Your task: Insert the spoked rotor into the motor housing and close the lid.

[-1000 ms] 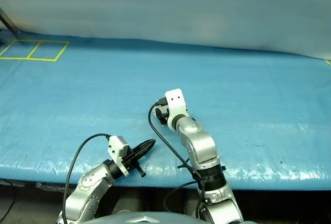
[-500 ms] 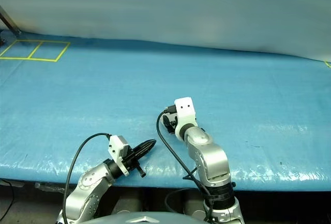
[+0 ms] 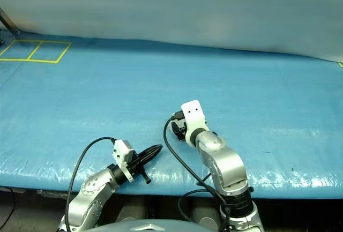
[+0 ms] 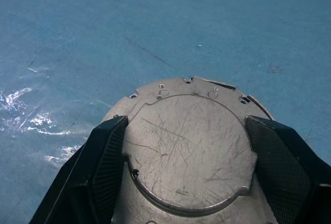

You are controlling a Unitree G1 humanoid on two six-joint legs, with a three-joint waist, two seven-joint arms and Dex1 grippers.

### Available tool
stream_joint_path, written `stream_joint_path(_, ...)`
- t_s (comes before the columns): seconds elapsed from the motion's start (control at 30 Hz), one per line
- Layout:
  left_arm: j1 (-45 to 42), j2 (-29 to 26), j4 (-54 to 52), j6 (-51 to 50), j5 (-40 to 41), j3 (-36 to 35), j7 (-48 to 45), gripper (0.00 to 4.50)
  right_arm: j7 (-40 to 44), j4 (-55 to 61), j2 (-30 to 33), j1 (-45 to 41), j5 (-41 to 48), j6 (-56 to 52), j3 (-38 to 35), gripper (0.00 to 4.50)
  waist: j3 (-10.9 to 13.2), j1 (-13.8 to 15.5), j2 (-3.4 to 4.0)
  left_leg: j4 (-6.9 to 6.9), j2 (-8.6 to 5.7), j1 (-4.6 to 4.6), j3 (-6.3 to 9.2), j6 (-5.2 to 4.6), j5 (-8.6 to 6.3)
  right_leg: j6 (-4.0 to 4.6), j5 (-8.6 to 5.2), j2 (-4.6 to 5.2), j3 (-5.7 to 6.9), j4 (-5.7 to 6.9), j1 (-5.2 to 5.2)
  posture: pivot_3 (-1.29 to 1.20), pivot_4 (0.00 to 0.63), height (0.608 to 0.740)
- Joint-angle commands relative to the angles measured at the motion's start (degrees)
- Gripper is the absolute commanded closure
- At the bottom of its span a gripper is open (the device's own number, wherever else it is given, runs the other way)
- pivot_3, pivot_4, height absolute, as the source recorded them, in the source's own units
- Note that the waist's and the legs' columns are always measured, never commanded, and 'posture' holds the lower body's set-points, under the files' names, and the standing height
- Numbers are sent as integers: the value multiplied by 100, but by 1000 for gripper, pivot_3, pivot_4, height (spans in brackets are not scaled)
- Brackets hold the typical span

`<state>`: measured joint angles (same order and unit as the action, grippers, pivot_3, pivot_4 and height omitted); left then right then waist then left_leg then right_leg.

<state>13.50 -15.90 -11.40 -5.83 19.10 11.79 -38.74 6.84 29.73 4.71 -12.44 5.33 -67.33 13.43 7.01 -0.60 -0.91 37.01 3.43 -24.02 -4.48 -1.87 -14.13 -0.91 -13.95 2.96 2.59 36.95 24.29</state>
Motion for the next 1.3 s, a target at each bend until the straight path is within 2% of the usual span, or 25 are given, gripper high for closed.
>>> stream_joint_path(0.03, -32, 32, -44, 7, 21, 45, -45, 4500, 135, -200, 291, 57, 36, -344, 83, 1235, 0, 0, 0, 0, -1, 0, -2, -1, -1, -1, 1, -2, 0, -1, 0, 0, 150, 740)
stream_joint_path(0.2, -47, 42, -38, 0, 19, 57, -58, 4500, 212, -429, 367, -52, 84, -209, 51, 1235, 0, -1, 0, 3, -3, 1, -5, -4, -2, -7, 4, -25, -1, -2, -2, 0, 150, 740)
stream_joint_path(0.47, -23, 44, -61, 3, 16, 37, -28, 4500, 540, -1057, 737, 190, -13, 727, 408, 1235, 0, -9, 0, 9, 1, 25, -5, -4, -3, -17, 4, -35, -8, -3, -28, 0, 150, 740)
stream_joint_path(0.87, -17, 51, -74, -9, 17, 46, -26, 4500, 913, -1463, 1058, 253, -1, 1430, 341, 1235, -3, -10, -2, 15, 5, 46, -1, -3, -3, -20, 2, 0, -6, -7, -52, 0, 150, 740)
stream_joint_path(1.3, 9, 70, -79, -16, 19, 63, -19, 4500, 1313, -1370, 1111, -429, 526, 225, -30, 1235, -3, -5, -1, 22, 5, 46, 0, -3, -3, 1, 18, 9, -3, -5, -54, 0, 150, 740)
